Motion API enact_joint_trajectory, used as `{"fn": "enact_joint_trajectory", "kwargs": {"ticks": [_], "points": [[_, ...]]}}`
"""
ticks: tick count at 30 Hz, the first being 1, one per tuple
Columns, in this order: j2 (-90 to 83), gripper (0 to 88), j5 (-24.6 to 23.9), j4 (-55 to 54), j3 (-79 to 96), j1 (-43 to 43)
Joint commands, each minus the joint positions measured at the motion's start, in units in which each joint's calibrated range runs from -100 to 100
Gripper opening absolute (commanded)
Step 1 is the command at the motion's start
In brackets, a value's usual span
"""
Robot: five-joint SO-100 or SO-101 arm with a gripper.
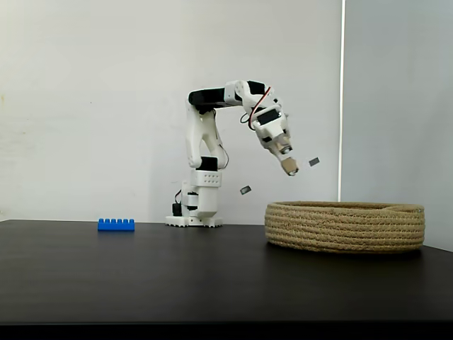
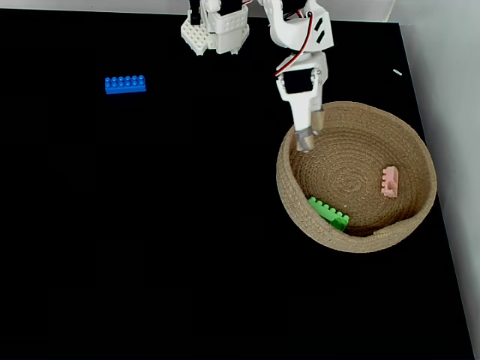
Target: Place the lego blocks in the tray
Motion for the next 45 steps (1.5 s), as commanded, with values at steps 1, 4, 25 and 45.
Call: {"fn": "enact_joint_trajectory", "kwargs": {"ticks": [1, 4, 25, 45], "points": [[-5.3, 31.8, 5.1, 12.9, -2.7, 8.1], [-8.1, 32.0, 11.5, 17.8, 0.5, 15.6], [-12.6, 33.5, 42.2, 25.0, 18.2, 63.0], [-9.1, 35.2, 55.5, 7.5, 29.5, 81.3]]}}
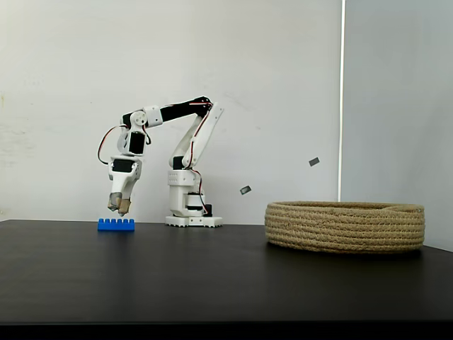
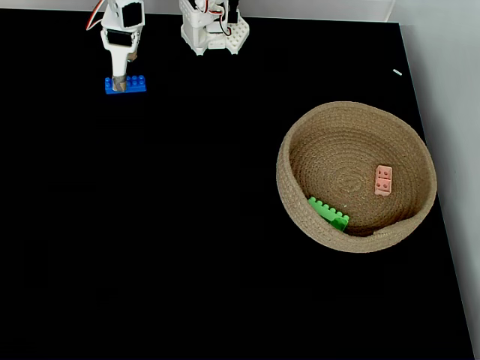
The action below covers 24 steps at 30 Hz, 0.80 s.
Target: Place the lego blocks in the tray
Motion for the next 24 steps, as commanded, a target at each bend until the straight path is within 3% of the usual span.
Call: {"fn": "enact_joint_trajectory", "kwargs": {"ticks": [1, 8, 11, 12, 15, 21, 24], "points": [[4.0, 35.2, -0.3, -4.5, -1.0, 0.2], [11.7, 34.1, -1.6, -7.3, -4.5, -1.3], [12.7, 29.5, -1.8, -7.6, -4.9, -2.3], [12.8, 25.9, -1.4, -7.8, -4.9, -2.6], [12.9, 0.1, 0.9, -8.3, -3.8, -3.6], [11.8, 0.1, -0.4, -9.3, -3.9, -6.3], [9.8, 0.1, -4.7, 2.6, -12.5, -12.1]]}}
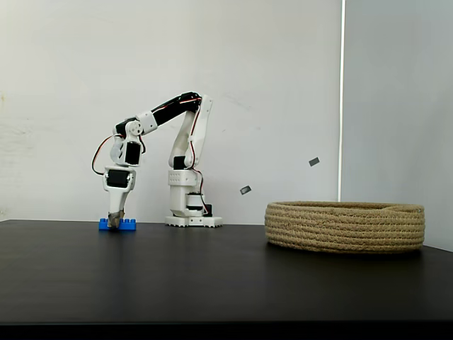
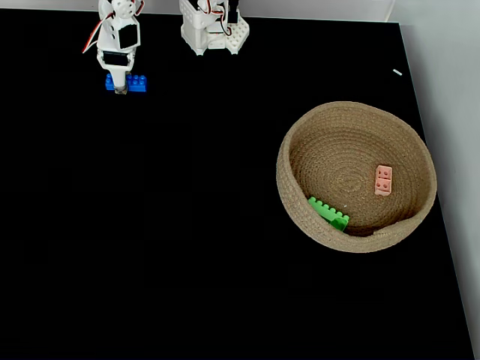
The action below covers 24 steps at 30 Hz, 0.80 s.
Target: Place the lego blocks in the tray
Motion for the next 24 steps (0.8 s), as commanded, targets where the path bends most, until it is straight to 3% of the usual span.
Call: {"fn": "enact_joint_trajectory", "kwargs": {"ticks": [1, 5, 9, 14, 18, 24], "points": [[-2.8, 0.1, -5.8, 15.9, -13.4, -8.5], [-5.2, 0.1, -15.4, 35.9, -29.8, -22.8], [-12.6, 0.1, -27.6, 39.8, -34.2, -41.7], [-20.4, 0.1, -40.8, 29.7, -33.5, -62.6], [-20.5, 0.2, -43.5, 19.0, -31.3, -73.8], [-11.5, 0.3, -45.9, 0.4, -29.7, -79.8]]}}
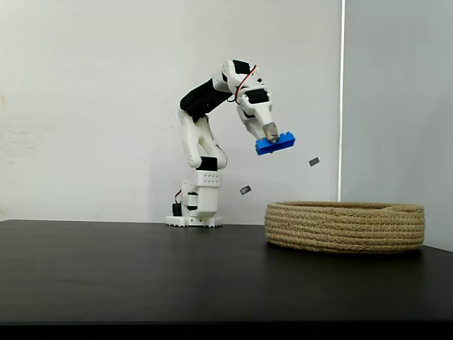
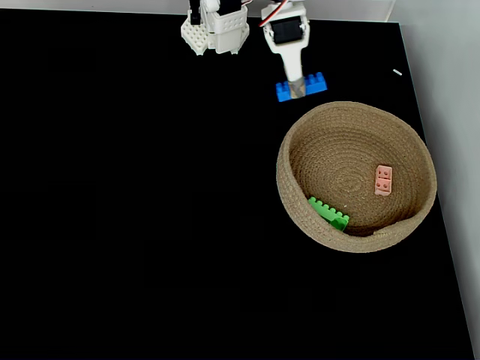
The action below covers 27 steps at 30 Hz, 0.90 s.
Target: Place the lego blocks in the tray
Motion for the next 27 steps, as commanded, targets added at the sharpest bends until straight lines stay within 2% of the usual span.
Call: {"fn": "enact_joint_trajectory", "kwargs": {"ticks": [1, 6, 8, 11, 16, 20, 21, 23, 24, 27], "points": [[3.5, 0.3, -1.8, -14.6, 0.6, -3.6], [5.4, 10.2, -0.3, -25.6, 6.0, -5.2], [5.3, 16.9, 1.7, -28.0, 8.7, -5.3], [5.3, 26.6, 2.0, -30.1, 10.6, -4.9], [5.5, 30.9, 1.8, -30.1, 10.7, -3.8], [3.5, 26.4, 1.4, -30.1, 11.3, -1.7], [2.5, 20.9, 1.5, -30.1, 11.7, -0.9], [-0.9, 3.0, 2.8, -29.7, 13.5, 0.9], [-3.2, 0.3, 3.9, -29.1, 15.1, 2.0], [-12.2, 0.3, 6.9, -30.2, 23.4, 6.5]]}}
